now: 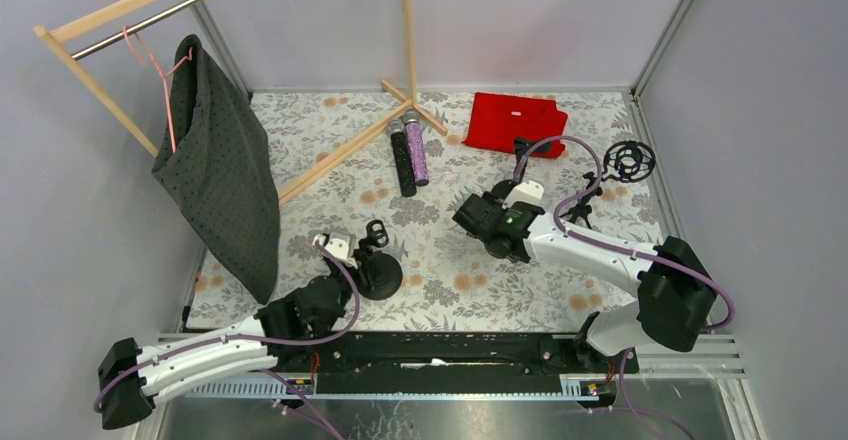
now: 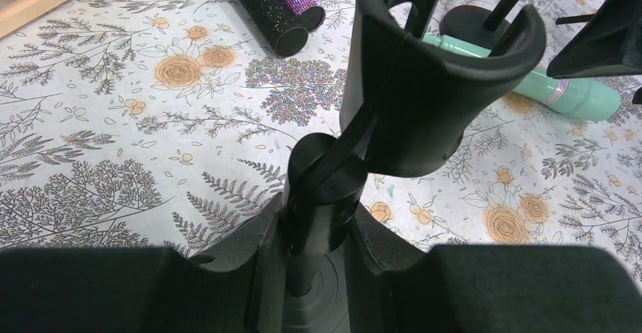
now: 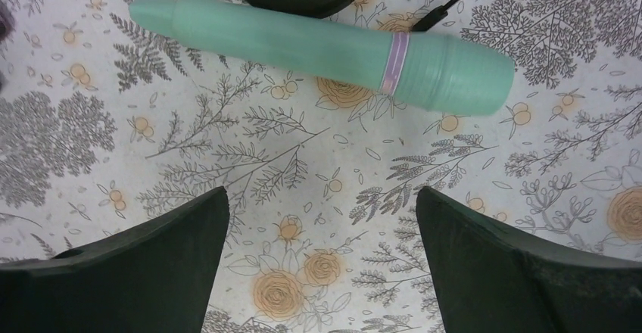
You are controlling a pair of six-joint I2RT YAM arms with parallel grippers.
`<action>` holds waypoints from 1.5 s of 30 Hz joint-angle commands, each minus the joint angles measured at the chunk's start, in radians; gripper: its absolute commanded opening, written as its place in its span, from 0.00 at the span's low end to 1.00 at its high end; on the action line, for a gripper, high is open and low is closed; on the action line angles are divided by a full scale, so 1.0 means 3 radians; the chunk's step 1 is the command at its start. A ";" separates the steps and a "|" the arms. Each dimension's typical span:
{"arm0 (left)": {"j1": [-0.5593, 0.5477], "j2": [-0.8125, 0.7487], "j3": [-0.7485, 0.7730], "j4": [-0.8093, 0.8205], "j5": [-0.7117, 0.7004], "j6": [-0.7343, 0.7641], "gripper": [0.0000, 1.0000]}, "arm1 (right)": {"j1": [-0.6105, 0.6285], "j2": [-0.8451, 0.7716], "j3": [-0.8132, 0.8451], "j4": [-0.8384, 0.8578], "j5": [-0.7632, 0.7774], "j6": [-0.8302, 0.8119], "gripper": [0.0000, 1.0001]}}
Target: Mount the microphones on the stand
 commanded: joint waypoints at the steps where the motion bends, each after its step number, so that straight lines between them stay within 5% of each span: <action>1: 0.0003 0.0041 0.0143 0.0238 0.0093 -0.0030 0.00 | 0.0009 -0.0023 0.0040 -0.0068 0.0289 0.0567 1.00; 15: -0.0001 0.0001 0.0132 0.0230 0.0079 -0.0035 0.00 | 0.0010 -0.0053 0.0104 -0.0125 0.0626 0.1365 1.00; 18: 0.0003 0.0005 0.0133 0.0228 0.0079 -0.0039 0.00 | 0.0010 0.0062 0.0157 -0.0285 0.0755 0.2158 0.97; 22: 0.0002 -0.0023 0.0128 0.0218 0.0079 -0.0045 0.00 | 0.0011 0.0603 0.0791 -0.1479 0.0894 0.3502 0.95; 26: 0.0003 -0.0047 0.0122 0.0213 0.0082 -0.0045 0.00 | 0.0010 0.1219 0.1413 -0.2406 0.1046 0.4306 0.91; 29: 0.0002 -0.0047 0.0125 0.0213 0.0087 -0.0045 0.00 | 0.0010 0.1338 0.1409 -0.2422 0.1071 0.4595 0.90; 38: 0.0000 -0.0083 0.0112 0.0205 0.0089 -0.0050 0.00 | -0.0041 0.1387 0.1184 -0.2271 0.1046 0.4935 0.90; 45: 0.0002 -0.0040 0.0124 0.0222 0.0105 -0.0045 0.00 | -0.0215 0.1308 0.0922 -0.1769 0.0872 0.4699 0.90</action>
